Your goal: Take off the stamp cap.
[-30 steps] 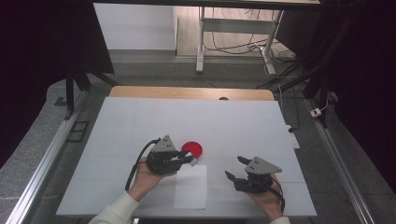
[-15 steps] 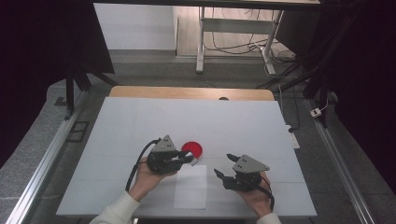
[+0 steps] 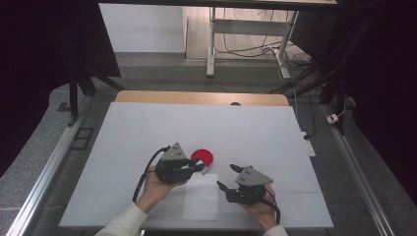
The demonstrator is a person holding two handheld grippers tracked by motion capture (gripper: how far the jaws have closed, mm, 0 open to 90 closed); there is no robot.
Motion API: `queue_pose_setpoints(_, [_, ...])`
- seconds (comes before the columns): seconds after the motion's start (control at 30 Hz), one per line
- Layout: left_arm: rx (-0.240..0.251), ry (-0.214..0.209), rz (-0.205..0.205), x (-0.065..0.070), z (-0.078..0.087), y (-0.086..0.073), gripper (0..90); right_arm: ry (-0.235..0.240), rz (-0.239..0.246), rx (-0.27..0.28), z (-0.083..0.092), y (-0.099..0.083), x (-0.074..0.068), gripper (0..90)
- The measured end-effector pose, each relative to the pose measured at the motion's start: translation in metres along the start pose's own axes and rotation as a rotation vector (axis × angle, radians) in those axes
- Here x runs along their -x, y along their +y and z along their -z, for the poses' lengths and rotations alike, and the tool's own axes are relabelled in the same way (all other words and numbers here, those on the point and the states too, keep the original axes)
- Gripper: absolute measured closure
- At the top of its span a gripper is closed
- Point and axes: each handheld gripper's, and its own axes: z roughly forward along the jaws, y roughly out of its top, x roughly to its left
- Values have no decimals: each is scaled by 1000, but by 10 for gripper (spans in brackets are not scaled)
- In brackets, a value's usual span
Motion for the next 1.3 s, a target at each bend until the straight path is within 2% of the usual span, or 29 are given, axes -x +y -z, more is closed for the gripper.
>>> queue_pose_setpoints(0.23, [2, 8, 4, 1, 0, -1, 751, 20, 17, 3, -12, 3, -12, 297])
queue_pose_setpoints(0.4, [5, 3, 7, 2, 0, -2, 751, 6, 32, -4, -22, 3, -21, 297])
queue_pose_setpoints(0.83, [7, -7, 16, 5, -5, -3, 751, -8, 45, -10, -32, 3, -30, 299])
queue_pose_setpoints(1.1, [17, -14, 25, 7, -5, -3, 751, -20, 50, -6, -39, 4, -34, 352])
queue_pose_setpoints(1.3, [19, -24, 27, 9, -7, -3, 751, -55, 55, 3, -38, 5, -35, 415])
